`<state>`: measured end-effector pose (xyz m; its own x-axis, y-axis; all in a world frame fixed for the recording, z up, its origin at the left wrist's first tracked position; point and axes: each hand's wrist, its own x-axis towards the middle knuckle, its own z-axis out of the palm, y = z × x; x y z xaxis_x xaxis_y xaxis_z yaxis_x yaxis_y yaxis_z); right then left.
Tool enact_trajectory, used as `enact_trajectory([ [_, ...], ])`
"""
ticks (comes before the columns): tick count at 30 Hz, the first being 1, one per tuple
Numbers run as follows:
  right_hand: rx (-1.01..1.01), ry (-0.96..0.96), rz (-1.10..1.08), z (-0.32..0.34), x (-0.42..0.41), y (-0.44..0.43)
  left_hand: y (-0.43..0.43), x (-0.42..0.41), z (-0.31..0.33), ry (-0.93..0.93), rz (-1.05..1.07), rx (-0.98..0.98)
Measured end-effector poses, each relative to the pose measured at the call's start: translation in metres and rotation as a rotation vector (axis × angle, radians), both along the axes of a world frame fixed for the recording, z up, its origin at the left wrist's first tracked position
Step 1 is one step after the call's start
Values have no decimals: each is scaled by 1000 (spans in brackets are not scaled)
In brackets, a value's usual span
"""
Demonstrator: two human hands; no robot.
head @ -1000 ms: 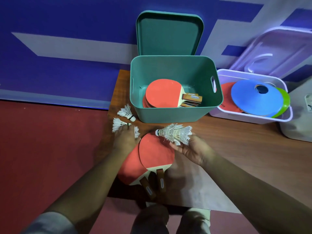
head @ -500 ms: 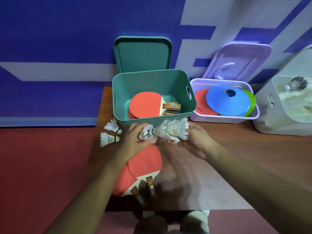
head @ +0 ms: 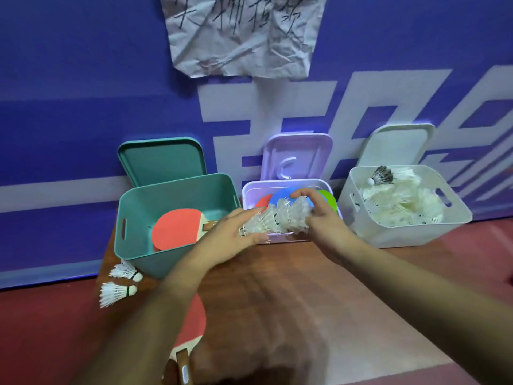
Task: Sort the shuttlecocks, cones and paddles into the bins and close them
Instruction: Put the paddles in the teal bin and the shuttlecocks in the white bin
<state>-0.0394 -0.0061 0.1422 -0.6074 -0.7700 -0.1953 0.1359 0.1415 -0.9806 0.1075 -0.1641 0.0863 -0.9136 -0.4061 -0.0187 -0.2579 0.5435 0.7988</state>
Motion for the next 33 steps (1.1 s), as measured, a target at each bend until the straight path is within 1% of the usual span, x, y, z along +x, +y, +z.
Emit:
enact_trajectory([
  [2,-15,-50,-12,4,-35,17,20,-36,7,0,-2,0],
  [5,20,-194,-31,7,-96,41,53,-89,16,30,52,52],
  [7,66,-198,-8,13,-137,63,72,-128,15,32,67,92],
  [11,146,3,108,20,-204,103,104,-203,11,-12,42,115],
  [14,162,72,69,17,-259,131,131,-257,5,-17,52,122],
  [16,179,134,30,9,-296,149,145,-291,-4,-42,63,83],
  [19,239,317,49,-9,-347,174,162,-339,-17,-123,87,42],
  [20,264,383,79,-20,-362,181,168,-354,-21,-145,85,-2],
  [22,321,480,138,-45,-385,192,176,-376,-29,-215,59,-149],
  [25,391,508,212,-83,-401,203,182,-393,-49,-310,24,-328],
  [27,404,550,247,-102,-405,207,185,-399,-64,-316,-2,-413],
  [31,473,809,324,-133,-409,205,185,-398,-87,-292,-46,-501],
  [33,485,890,335,-147,-406,202,182,-398,-97,-302,-76,-566],
])
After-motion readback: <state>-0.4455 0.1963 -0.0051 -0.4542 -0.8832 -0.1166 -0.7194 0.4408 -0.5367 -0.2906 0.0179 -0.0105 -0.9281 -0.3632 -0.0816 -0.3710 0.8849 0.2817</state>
